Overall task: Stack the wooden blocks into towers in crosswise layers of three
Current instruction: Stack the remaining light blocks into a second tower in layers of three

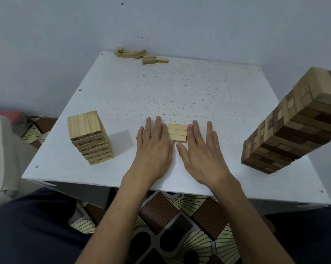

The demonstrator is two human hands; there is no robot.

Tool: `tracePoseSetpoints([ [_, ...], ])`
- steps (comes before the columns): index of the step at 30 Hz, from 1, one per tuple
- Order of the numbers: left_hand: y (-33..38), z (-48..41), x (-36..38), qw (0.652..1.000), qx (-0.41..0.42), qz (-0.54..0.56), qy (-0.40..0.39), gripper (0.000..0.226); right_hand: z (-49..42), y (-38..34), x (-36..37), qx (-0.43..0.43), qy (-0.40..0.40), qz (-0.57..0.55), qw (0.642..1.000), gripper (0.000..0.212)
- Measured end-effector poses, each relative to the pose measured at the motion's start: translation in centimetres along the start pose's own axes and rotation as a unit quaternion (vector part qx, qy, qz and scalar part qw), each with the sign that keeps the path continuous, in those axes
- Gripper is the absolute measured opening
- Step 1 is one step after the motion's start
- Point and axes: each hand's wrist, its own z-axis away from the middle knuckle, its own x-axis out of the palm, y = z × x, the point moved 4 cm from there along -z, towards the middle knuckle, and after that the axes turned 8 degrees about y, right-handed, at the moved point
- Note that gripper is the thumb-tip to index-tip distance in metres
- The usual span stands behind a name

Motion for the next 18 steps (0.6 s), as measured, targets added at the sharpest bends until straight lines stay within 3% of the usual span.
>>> tracePoseSetpoints([
  [18, 0.41, -0.04, 0.31, 1.000, -0.015, 0.013, -0.011, 0.056, -0.29, 0.16, 0.05, 0.013, 0.016, -0.018, 1.000, 0.063],
])
